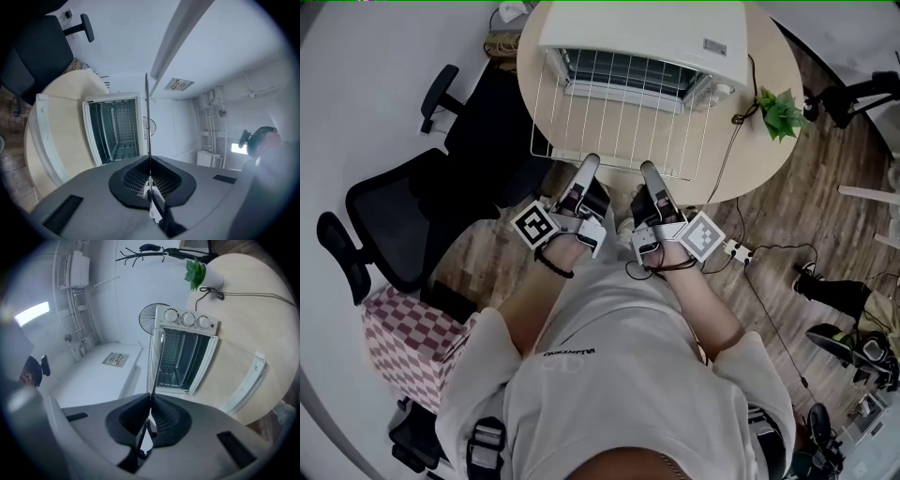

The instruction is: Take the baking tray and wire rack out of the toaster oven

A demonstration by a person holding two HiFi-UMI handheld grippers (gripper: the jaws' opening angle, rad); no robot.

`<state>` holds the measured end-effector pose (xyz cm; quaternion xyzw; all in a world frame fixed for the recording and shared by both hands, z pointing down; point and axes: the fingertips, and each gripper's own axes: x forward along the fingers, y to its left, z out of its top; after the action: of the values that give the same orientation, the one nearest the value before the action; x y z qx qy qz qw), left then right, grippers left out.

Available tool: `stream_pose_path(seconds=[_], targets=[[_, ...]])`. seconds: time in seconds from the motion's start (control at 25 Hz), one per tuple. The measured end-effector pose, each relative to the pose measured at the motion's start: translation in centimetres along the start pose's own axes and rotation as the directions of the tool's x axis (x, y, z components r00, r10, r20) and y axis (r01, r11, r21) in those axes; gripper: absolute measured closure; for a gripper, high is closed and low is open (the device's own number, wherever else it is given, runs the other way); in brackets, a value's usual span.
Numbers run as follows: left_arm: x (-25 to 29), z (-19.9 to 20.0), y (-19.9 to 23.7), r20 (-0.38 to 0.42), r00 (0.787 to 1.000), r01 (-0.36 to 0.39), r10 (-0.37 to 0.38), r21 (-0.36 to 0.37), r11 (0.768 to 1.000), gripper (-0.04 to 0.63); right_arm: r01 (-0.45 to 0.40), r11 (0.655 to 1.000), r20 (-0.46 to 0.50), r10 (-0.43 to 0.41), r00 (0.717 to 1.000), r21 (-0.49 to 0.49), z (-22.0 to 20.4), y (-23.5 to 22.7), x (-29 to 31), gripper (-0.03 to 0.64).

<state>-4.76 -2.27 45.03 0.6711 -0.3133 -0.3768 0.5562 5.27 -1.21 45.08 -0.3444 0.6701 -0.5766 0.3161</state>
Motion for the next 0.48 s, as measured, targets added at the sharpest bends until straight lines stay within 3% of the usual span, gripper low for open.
stream_pose_path(seconds=[0.48], targets=[[6.8, 0.8, -1.5, -0.009, 1.0, -0.016, 0.016, -0.007, 1.0, 0.589, 0.042, 0.999, 0.031, -0.041, 0.999, -0.026, 5.9, 1.7, 3.2, 0.607]])
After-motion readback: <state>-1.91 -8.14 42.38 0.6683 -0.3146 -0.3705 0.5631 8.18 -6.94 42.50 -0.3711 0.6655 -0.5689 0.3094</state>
